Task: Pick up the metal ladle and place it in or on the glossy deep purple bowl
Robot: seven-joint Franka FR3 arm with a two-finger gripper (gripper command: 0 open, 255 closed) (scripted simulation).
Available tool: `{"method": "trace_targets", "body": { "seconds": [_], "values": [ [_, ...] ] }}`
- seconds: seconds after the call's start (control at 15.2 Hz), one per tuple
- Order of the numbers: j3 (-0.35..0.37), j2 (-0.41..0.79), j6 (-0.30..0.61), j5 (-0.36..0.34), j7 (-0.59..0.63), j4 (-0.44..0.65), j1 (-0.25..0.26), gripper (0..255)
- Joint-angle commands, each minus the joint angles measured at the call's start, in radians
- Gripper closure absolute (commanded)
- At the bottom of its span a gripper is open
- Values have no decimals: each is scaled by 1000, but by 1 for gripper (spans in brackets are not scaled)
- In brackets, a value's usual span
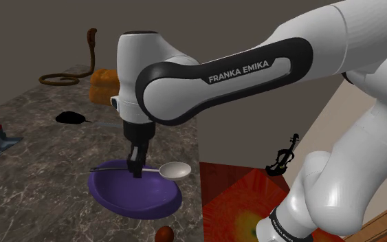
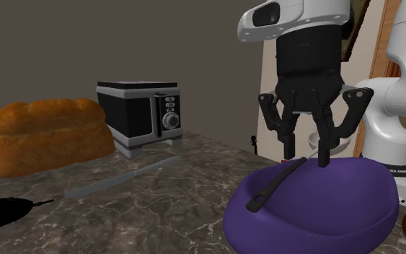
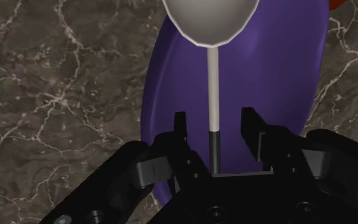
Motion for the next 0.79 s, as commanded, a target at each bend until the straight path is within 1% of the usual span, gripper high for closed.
{"method": "trace_targets", "body": {
  "seconds": [0.0,0.26,0.53,0.73],
  "values": [
    [0,1,1,0,0,-2,0,0],
    [1,2,0,0,1,0,0,0],
    [-9,-24,-127,2,-2,100,-7,0],
    [-9,-24,-127,2,-2,100,-7,0]
  ]
}}
